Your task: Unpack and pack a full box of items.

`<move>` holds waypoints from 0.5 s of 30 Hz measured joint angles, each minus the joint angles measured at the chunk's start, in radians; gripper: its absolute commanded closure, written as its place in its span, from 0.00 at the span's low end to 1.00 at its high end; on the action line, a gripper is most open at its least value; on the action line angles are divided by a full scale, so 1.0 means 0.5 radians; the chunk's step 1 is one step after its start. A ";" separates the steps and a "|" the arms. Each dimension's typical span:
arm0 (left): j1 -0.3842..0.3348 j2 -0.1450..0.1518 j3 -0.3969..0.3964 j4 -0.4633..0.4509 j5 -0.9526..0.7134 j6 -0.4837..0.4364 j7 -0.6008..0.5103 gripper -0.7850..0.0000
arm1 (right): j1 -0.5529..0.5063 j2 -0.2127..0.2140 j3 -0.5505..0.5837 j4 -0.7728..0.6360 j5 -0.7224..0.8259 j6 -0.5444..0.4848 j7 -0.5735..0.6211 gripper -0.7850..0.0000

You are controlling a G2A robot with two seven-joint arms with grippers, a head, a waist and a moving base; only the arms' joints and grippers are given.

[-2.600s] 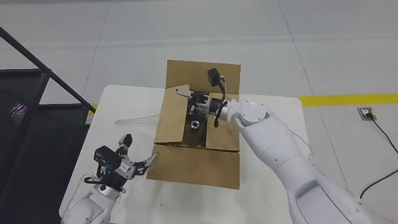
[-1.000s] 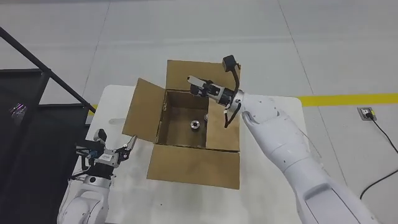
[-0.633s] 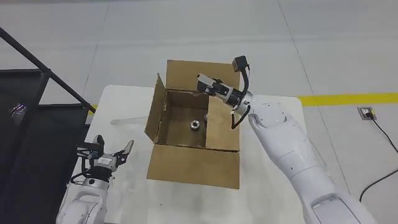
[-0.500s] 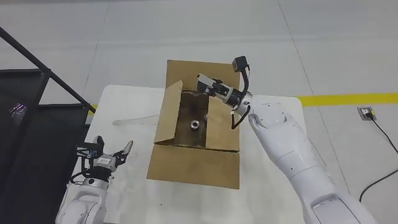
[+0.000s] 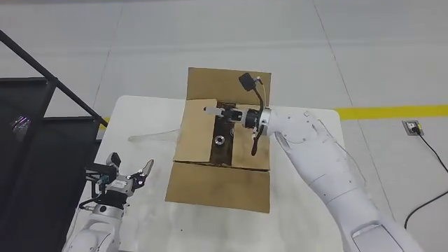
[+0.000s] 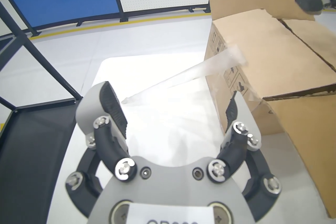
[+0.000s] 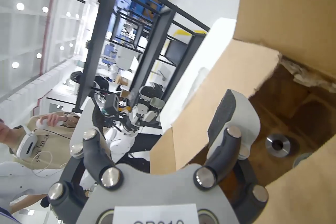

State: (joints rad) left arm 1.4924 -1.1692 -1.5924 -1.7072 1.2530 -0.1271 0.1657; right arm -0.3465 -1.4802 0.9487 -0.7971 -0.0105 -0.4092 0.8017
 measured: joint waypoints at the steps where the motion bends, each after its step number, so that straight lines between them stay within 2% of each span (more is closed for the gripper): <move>1: 0.006 -0.001 0.002 -0.009 0.006 -0.003 0.005 0.00 | 0.002 -0.002 -0.020 0.000 -0.047 0.077 0.000 0.00; 4: 0.021 -0.002 0.006 -0.029 0.016 -0.010 0.016 0.00 | 0.008 -0.018 -0.067 0.005 -0.083 0.191 0.031 0.00; 7: 0.032 -0.003 0.010 -0.045 0.019 -0.032 0.024 0.00 | 0.027 -0.041 -0.110 0.052 -0.073 0.212 0.052 0.00; 15: 0.039 -0.007 0.037 -0.082 0.041 -0.077 0.029 0.00 | 0.113 -0.132 -0.195 0.251 0.103 0.117 0.077 0.00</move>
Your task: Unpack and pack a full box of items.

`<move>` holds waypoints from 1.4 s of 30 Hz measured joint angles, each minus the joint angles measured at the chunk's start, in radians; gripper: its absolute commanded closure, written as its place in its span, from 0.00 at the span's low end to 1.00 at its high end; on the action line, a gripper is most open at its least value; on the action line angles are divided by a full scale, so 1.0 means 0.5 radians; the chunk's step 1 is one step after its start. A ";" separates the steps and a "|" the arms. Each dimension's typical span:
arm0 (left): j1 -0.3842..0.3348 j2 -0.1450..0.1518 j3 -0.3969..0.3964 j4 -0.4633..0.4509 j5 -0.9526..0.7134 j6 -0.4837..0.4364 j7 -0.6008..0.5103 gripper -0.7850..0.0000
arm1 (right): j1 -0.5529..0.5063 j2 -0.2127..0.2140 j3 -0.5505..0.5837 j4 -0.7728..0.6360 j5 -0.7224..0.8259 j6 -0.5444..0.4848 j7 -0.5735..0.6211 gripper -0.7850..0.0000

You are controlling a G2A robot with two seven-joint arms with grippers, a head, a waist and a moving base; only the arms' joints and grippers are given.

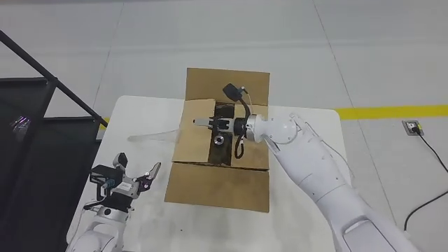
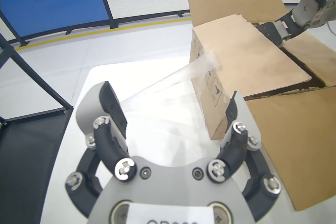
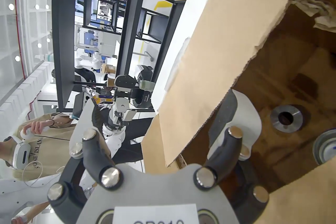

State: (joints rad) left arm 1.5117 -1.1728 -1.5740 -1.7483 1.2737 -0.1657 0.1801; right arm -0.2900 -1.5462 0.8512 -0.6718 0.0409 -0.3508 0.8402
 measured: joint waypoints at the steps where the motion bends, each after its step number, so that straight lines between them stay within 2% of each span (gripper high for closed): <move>1: 0.000 -0.001 0.009 -0.006 0.008 -0.005 -0.001 0.00 | 0.014 -0.014 -0.006 0.033 0.035 -0.029 -0.001 0.00; 12: -0.012 -0.002 0.100 -0.060 0.141 -0.118 -0.032 0.00 | 0.111 -0.115 0.008 0.169 0.359 -0.269 0.000 0.00; 18: -0.103 -0.010 0.183 -0.061 0.195 -0.113 -0.104 0.00 | 0.174 -0.184 -0.062 0.185 0.381 -0.285 0.018 0.00; 24: -0.247 -0.029 0.236 -0.011 0.146 0.004 -0.151 0.00 | 0.247 -0.267 -0.150 0.225 0.368 -0.294 0.007 0.00; 32: -0.224 -0.036 0.127 -0.015 0.033 0.160 -0.097 0.00 | 0.325 -0.333 -0.187 0.342 0.352 -0.380 -0.001 0.00; 37: -0.207 -0.032 0.031 0.023 -0.013 0.179 -0.110 0.00 | 0.355 -0.332 -0.153 0.396 0.340 -0.463 -0.014 0.00; 42: -0.235 -0.032 0.001 0.106 -0.031 0.169 -0.120 0.00 | 0.363 -0.312 -0.106 0.409 0.318 -0.529 -0.045 0.00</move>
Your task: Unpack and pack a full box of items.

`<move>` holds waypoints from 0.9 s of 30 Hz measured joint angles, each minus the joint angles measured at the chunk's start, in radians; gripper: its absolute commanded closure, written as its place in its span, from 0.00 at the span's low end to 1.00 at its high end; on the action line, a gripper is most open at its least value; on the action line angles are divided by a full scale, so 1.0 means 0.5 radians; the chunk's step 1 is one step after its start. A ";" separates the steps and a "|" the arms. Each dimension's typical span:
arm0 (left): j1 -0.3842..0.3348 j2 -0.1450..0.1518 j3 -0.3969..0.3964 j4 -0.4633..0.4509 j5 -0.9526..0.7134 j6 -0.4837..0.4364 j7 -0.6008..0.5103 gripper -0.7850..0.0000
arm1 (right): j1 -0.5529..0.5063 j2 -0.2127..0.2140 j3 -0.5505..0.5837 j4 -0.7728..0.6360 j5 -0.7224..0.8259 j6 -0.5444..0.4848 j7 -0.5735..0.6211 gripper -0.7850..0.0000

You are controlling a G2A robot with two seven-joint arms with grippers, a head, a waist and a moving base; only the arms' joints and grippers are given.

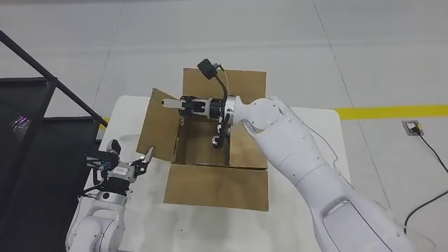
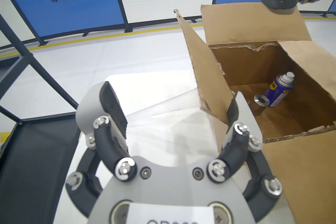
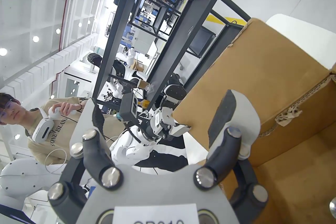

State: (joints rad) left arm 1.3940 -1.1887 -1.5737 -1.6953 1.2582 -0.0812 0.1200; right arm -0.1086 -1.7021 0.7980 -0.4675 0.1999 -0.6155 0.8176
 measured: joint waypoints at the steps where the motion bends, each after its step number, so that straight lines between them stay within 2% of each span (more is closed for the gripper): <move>1: -0.015 -0.001 -0.002 0.031 -0.026 -0.016 -0.003 0.00 | -0.004 0.007 0.012 -0.005 -0.006 -0.016 -0.001 0.00; 10: -0.183 -0.003 0.021 0.268 -0.052 -0.086 -0.084 0.00 | -0.067 0.073 0.111 -0.107 -0.062 -0.070 -0.017 0.00; 18: -0.206 -0.006 0.034 0.355 -0.058 -0.093 -0.134 0.00 | -0.168 0.145 0.187 -0.363 -0.221 -0.052 -0.053 0.00; 27: -0.201 -0.006 0.015 0.378 -0.071 -0.075 -0.161 0.00 | -0.324 0.217 0.270 -0.723 -0.381 0.082 -0.044 0.00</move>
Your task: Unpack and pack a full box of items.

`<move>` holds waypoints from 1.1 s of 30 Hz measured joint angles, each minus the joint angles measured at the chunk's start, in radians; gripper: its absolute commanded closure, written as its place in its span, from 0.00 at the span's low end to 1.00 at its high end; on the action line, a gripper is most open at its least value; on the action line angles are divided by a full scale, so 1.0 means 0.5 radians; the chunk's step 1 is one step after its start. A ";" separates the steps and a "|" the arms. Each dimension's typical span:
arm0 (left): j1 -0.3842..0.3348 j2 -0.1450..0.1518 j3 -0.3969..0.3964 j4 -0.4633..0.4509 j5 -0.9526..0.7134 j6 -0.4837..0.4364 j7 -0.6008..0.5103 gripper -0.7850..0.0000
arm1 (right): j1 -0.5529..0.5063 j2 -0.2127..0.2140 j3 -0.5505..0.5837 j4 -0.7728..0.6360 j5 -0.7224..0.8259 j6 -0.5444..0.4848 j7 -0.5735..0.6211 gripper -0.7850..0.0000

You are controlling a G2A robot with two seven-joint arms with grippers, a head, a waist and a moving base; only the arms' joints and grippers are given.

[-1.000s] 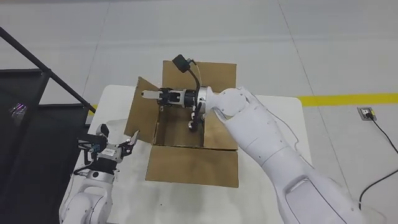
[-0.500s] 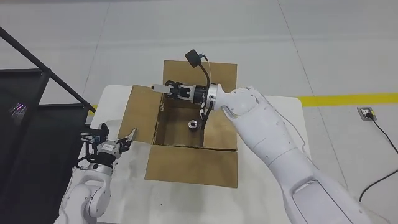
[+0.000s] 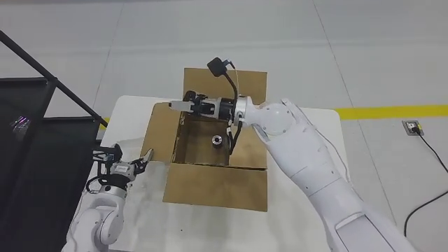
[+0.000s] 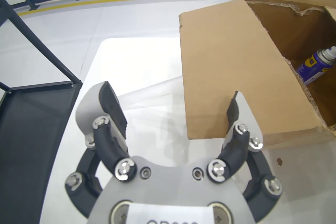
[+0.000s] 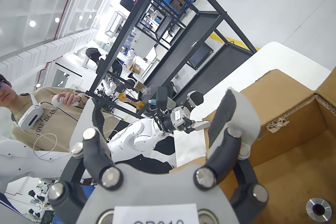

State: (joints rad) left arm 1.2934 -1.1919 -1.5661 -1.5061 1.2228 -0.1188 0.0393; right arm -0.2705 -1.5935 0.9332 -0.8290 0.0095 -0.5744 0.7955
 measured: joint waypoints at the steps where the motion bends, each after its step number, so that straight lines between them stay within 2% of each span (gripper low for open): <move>1: 0.014 -0.001 -0.003 -0.022 -0.008 0.001 0.046 0.00 | -0.015 0.007 0.010 -0.028 -0.020 0.022 -0.001 0.00; 6: 0.114 0.002 -0.065 -0.219 -0.052 -0.018 0.131 0.00 | -0.066 0.032 0.047 -0.109 -0.079 0.089 -0.014 0.00; 13: 0.257 0.012 -0.187 -0.620 -0.096 -0.071 0.145 0.00 | -0.136 0.071 0.109 -0.212 -0.156 0.128 0.009 0.00; 20: 0.336 0.018 -0.229 -0.991 -0.253 -0.245 0.045 0.00 | -0.279 0.151 0.227 -0.482 -0.393 -0.065 0.039 0.00; 23: 0.281 0.016 -0.156 -1.029 -0.326 -0.304 -0.038 0.00 | -0.399 0.201 0.344 -0.650 -0.444 -0.119 0.052 0.00; 27: 0.120 0.007 0.008 -0.961 -0.487 -0.363 -0.200 0.00 | -0.597 0.268 0.531 -0.866 -0.456 -0.179 0.067 0.00; 31: -0.061 -0.006 0.165 -0.837 -0.688 -0.365 -0.411 0.00 | -0.752 0.322 0.693 -1.020 -0.478 -0.112 0.102 0.00; 33: -0.080 -0.007 0.181 -0.824 -0.714 -0.362 -0.443 0.00 | -0.763 0.326 0.708 -1.031 -0.482 -0.094 0.102 0.00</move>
State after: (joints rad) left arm 1.2536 -1.1956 -1.4754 -1.9181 0.8657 -0.2999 -0.1819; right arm -0.6522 -1.4304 1.2873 -1.3446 -0.2317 -0.6214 0.8463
